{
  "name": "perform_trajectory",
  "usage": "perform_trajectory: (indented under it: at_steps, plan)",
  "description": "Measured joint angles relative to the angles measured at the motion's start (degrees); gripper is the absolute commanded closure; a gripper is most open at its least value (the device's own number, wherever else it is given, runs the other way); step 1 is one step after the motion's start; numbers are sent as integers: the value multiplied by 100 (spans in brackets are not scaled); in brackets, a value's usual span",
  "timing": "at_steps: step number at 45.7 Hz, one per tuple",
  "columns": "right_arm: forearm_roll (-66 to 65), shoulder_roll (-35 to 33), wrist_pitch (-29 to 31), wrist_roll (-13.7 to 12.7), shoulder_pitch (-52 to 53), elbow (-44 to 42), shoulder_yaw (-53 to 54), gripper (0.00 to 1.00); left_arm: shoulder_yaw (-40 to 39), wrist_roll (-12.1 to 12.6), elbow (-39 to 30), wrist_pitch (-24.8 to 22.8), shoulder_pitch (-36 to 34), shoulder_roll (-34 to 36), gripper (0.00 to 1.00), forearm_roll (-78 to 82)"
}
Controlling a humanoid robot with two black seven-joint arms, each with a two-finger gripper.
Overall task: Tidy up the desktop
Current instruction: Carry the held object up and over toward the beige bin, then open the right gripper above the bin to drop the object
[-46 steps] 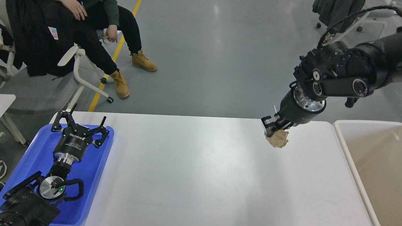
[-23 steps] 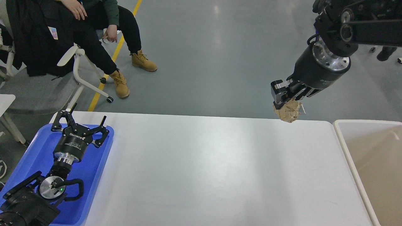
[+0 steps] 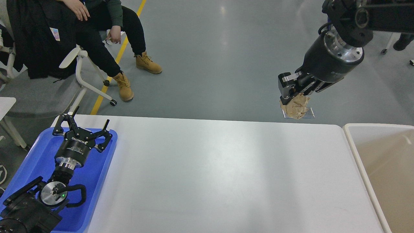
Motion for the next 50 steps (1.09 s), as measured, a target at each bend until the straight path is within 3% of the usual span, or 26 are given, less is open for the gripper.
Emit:
perform_trajectory:
  at_steps: [20, 33, 42, 50]
  plan:
    - [43, -35, 10, -3, -100, -272, 34, 100, 0, 0, 0, 0, -1, 2, 1, 0]
    - [66, -577, 31, -5, -567, -845, -237, 100, 0, -1, 1, 0, -1, 2, 1, 0]
    - [38, -1205, 127, -5, -1263, -1809, -570, 100, 0, -2, 1, 0, 0, 1, 1, 0]
    - [31, -1869, 278, -14, -2242, -3179, -692, 100, 0, -2, 0, 0, 1, 1, 1, 0]
